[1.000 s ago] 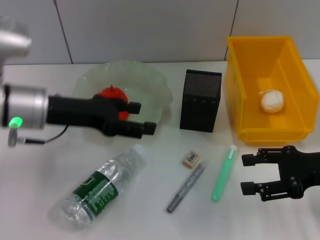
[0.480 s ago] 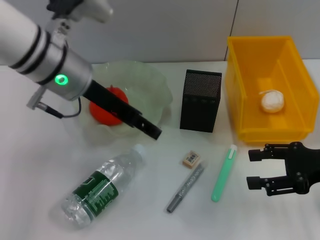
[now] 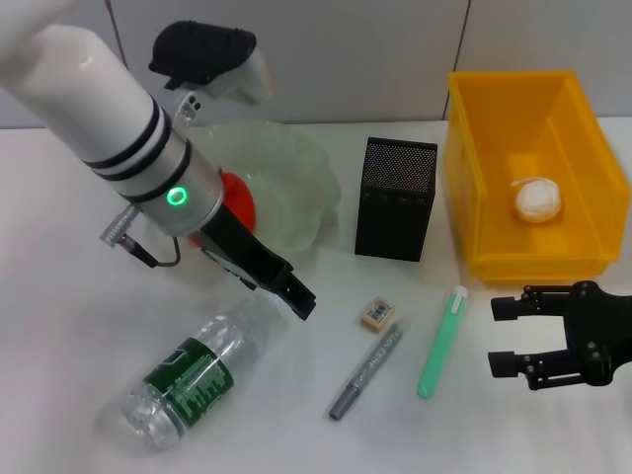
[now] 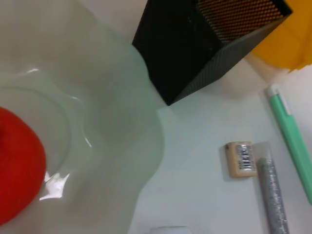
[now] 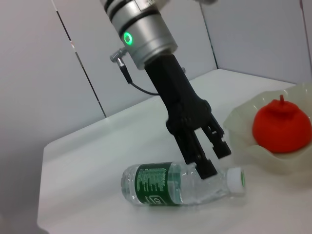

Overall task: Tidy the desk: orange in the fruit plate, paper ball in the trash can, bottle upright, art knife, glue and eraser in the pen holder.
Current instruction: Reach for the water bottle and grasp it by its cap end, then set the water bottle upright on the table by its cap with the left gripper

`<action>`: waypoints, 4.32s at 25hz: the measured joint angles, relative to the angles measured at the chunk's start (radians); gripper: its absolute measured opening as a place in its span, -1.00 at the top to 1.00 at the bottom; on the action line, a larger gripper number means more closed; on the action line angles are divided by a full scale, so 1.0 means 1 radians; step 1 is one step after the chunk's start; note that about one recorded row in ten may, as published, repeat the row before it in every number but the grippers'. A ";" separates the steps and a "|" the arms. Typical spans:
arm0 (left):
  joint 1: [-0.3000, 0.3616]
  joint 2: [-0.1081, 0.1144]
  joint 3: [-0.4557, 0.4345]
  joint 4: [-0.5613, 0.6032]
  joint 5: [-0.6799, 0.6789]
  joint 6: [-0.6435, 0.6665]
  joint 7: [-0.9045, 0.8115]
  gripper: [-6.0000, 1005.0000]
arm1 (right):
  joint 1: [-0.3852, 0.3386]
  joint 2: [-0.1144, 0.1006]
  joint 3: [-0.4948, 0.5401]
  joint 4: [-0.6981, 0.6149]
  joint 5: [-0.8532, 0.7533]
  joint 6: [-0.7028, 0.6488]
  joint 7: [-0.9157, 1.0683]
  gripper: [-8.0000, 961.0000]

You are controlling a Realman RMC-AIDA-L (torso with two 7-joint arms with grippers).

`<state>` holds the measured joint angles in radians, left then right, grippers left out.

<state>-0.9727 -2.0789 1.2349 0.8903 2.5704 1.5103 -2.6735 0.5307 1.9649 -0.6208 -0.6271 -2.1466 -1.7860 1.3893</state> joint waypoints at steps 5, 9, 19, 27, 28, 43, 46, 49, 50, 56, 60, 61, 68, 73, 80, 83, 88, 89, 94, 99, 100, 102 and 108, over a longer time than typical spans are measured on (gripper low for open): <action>0.004 0.000 0.010 -0.051 0.000 -0.057 0.004 -0.67 | 0.000 0.000 0.000 0.000 0.001 -0.002 0.000 -0.68; 0.005 0.000 0.011 -0.081 0.001 -0.084 0.016 -0.66 | 0.000 0.000 0.003 0.000 0.001 -0.004 0.000 -0.68; 0.008 0.000 0.036 -0.143 0.002 -0.163 0.052 -0.64 | 0.005 0.005 0.006 0.001 0.001 -0.004 -0.001 -0.68; 0.014 0.000 0.088 -0.149 0.002 -0.191 0.054 -0.63 | 0.009 0.008 0.006 0.002 0.001 -0.002 0.005 -0.68; 0.014 0.000 0.088 -0.149 0.002 -0.191 0.054 -0.63 | 0.009 0.008 0.006 0.002 0.001 -0.001 0.005 -0.68; 0.009 0.000 0.095 -0.174 0.002 -0.210 0.093 -0.21 | 0.012 0.008 0.007 0.005 0.002 0.004 0.007 -0.68; 0.009 0.000 0.096 -0.172 -0.001 -0.210 0.093 -0.08 | 0.011 0.008 0.007 0.006 0.006 0.004 0.007 -0.68; 0.009 0.000 0.094 -0.169 -0.003 -0.210 0.093 0.05 | 0.011 0.008 0.007 0.006 0.010 0.003 0.008 -0.68; 0.008 0.000 0.090 -0.164 -0.004 -0.207 0.093 0.09 | 0.011 0.008 0.007 0.006 0.010 0.003 0.008 -0.68; 0.023 0.003 0.061 -0.091 -0.019 -0.136 0.105 0.12 | 0.011 0.008 0.007 0.006 0.011 0.003 0.008 -0.68; 0.050 0.009 -0.023 -0.013 -0.068 -0.032 0.149 0.12 | 0.011 0.008 0.007 0.007 0.012 0.004 0.008 -0.68; 0.071 0.011 -0.096 0.050 -0.092 0.037 0.184 0.12 | 0.011 0.008 0.007 0.007 0.012 0.004 0.008 -0.68; 0.139 0.018 -0.302 0.237 -0.111 0.229 0.289 0.12 | 0.011 0.008 0.007 0.005 0.015 0.002 0.008 -0.68; 0.152 0.020 -0.412 0.260 -0.112 0.322 0.395 0.12 | 0.015 0.008 0.008 0.006 0.015 0.003 0.010 -0.68; 0.207 0.043 -0.452 0.270 -0.205 0.358 0.552 0.12 | 0.021 0.008 0.014 0.008 0.015 0.005 0.021 -0.68; 0.245 0.057 -0.452 0.279 -0.264 0.357 0.623 0.12 | 0.021 0.008 0.025 0.008 0.014 0.005 0.022 -0.68; 0.294 0.064 -0.452 0.317 -0.283 0.347 0.719 0.12 | 0.022 0.008 0.033 0.007 0.014 0.005 0.029 -0.68; 0.312 0.062 -0.452 0.345 -0.283 0.336 0.750 0.12 | 0.023 0.008 0.033 0.007 0.015 0.005 0.033 -0.68; 0.353 0.069 -0.452 0.376 -0.284 0.261 0.782 0.12 | 0.023 0.009 0.033 0.007 0.014 0.011 0.035 -0.68; 0.371 0.078 -0.454 0.376 -0.282 0.197 0.800 0.12 | 0.023 0.014 0.033 0.009 0.014 0.019 0.035 -0.68; 0.371 0.078 -0.454 0.376 -0.282 0.197 0.800 0.12 | 0.023 0.014 0.033 0.009 0.014 0.019 0.035 -0.68; 0.373 0.079 -0.454 0.375 -0.277 0.184 0.803 0.12 | 0.024 0.016 0.033 0.009 0.014 0.020 0.035 -0.68; 0.385 0.091 -0.454 0.365 -0.268 0.157 0.805 0.12 | 0.026 0.017 0.038 0.009 0.014 0.021 0.037 -0.68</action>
<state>-0.5880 -1.9876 0.7807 1.2554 2.3027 1.6673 -1.8683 0.5569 1.9819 -0.5827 -0.6181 -2.1323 -1.7655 1.4265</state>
